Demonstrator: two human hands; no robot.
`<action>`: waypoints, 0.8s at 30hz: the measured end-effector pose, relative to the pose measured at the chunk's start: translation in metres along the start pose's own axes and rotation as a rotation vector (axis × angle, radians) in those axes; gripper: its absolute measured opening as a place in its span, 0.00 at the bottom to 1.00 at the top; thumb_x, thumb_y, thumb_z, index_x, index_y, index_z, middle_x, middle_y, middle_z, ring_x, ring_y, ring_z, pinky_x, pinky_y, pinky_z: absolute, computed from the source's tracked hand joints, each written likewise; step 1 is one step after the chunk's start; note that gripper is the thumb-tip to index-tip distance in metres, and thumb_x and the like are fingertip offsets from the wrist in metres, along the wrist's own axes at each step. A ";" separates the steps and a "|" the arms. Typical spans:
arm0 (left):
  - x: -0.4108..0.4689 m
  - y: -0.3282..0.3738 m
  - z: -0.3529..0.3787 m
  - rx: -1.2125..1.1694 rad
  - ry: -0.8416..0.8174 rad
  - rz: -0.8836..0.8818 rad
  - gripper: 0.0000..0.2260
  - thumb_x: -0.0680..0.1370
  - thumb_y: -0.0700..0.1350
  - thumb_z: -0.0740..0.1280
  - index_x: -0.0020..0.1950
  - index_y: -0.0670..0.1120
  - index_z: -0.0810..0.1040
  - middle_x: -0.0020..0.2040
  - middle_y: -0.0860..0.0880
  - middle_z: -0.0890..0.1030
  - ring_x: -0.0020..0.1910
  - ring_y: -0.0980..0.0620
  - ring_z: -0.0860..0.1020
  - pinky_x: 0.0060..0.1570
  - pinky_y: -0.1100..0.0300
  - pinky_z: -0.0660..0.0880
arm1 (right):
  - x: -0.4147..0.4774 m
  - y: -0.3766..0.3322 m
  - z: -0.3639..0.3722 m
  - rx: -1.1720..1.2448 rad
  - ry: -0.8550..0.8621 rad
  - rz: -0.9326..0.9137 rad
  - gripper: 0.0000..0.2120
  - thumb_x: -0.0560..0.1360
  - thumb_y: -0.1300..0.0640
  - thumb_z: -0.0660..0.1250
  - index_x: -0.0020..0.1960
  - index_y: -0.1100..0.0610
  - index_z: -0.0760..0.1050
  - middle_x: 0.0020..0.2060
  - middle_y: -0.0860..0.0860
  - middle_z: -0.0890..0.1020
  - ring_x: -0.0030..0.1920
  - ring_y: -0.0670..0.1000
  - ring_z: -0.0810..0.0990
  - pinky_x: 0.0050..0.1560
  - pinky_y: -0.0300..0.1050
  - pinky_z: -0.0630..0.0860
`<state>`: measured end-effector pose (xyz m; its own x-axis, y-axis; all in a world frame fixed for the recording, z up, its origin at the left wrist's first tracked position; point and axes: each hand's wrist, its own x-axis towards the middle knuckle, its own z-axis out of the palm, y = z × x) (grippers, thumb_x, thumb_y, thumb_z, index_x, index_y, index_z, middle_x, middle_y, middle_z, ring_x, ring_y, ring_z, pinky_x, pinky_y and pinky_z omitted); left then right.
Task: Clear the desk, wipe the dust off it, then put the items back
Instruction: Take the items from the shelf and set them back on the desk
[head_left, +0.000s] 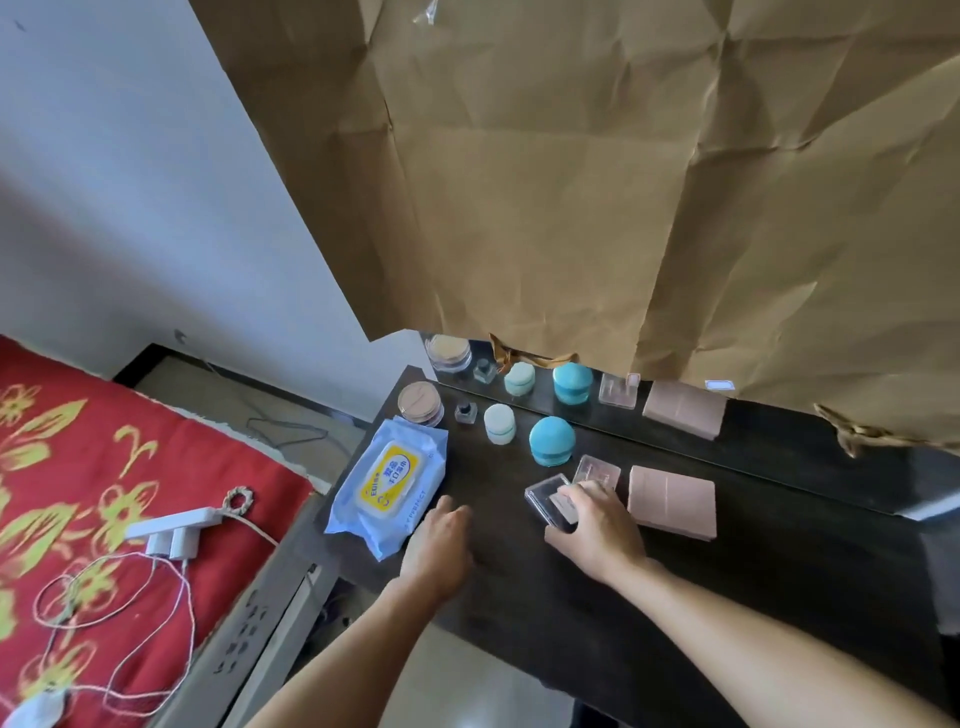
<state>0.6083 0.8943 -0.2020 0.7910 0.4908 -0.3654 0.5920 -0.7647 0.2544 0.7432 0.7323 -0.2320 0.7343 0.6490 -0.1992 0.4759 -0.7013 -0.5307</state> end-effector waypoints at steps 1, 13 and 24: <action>0.008 -0.003 -0.001 -0.007 0.014 0.009 0.05 0.73 0.38 0.60 0.41 0.47 0.66 0.47 0.48 0.70 0.45 0.46 0.73 0.40 0.54 0.69 | 0.005 -0.004 0.004 0.012 0.000 0.019 0.23 0.67 0.45 0.69 0.59 0.53 0.74 0.57 0.50 0.76 0.59 0.52 0.73 0.53 0.46 0.73; 0.118 -0.042 -0.002 0.157 -0.105 0.367 0.08 0.79 0.41 0.57 0.56 0.44 0.72 0.58 0.45 0.69 0.56 0.44 0.72 0.49 0.51 0.69 | 0.038 -0.053 0.055 -0.005 0.126 0.367 0.28 0.68 0.42 0.71 0.64 0.50 0.68 0.59 0.50 0.69 0.60 0.51 0.70 0.52 0.43 0.75; 0.155 -0.051 0.021 0.219 -0.137 0.671 0.11 0.73 0.38 0.62 0.55 0.44 0.72 0.57 0.45 0.70 0.58 0.44 0.69 0.49 0.51 0.69 | 0.051 -0.068 0.098 -0.080 0.189 0.487 0.27 0.70 0.41 0.69 0.64 0.50 0.68 0.65 0.52 0.67 0.61 0.55 0.69 0.47 0.48 0.77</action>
<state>0.6971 1.0008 -0.2909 0.9384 -0.1601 -0.3063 -0.0708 -0.9565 0.2831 0.7004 0.8421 -0.2866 0.9505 0.1828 -0.2511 0.0876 -0.9335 -0.3477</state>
